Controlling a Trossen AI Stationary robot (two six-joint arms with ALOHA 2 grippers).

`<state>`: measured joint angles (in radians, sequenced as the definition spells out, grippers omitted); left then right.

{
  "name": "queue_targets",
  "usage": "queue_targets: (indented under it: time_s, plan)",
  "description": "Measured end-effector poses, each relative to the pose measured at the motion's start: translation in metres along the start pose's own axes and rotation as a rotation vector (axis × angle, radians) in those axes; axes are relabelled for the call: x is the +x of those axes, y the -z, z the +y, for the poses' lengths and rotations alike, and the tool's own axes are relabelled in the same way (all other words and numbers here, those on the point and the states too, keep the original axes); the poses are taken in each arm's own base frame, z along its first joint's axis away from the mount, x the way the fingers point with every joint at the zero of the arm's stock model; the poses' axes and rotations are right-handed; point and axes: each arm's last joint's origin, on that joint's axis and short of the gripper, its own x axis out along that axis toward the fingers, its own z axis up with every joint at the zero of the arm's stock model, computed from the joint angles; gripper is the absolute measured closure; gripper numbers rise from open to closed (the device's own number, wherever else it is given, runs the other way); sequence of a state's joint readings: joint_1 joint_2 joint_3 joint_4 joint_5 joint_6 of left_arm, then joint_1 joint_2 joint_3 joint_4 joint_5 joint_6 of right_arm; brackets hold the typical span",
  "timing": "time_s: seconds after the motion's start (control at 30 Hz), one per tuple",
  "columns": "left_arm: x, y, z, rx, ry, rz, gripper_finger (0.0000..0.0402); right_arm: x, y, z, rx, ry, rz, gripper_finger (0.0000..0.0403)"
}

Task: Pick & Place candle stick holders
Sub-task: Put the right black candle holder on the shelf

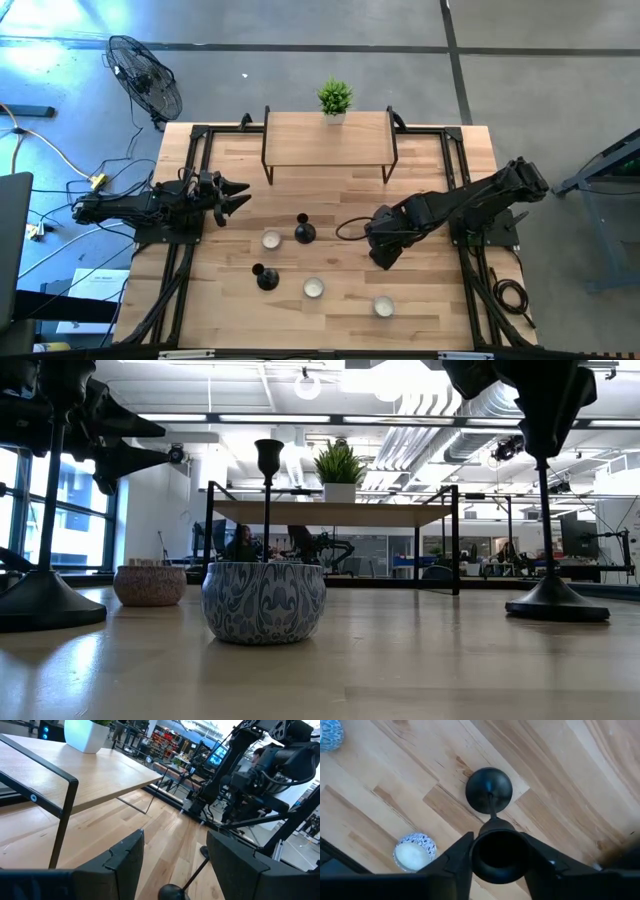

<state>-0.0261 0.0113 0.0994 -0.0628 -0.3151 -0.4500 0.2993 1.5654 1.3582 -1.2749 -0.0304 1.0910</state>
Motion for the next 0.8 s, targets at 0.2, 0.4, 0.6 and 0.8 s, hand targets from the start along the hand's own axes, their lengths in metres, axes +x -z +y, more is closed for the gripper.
queue_targets:
  time_s: [0.2, 0.4, 0.6, 0.8]
  plan:
    - [0.0, 0.0, 0.0, -0.001, 0.0, 0.0, 0.0188, 0.0, -0.0002, -0.0001, -0.018, 0.003, -0.006, 0.028]
    - [0.0, 0.0, 0.0, -0.007, 0.0, 0.0, 0.0188, 0.0, -0.0002, -0.0001, -0.023, 0.003, -0.006, 0.028]
    - [0.0, 0.0001, -0.0001, -0.006, 0.005, 0.002, 0.0188, -0.0001, 0.0003, -0.0004, -0.029, 0.003, 0.003, 0.028]
    - [0.0, 0.0002, -0.0004, -0.006, 0.014, 0.007, 0.0188, -0.0008, 0.0019, -0.0023, -0.043, 0.015, 0.032, 0.028]
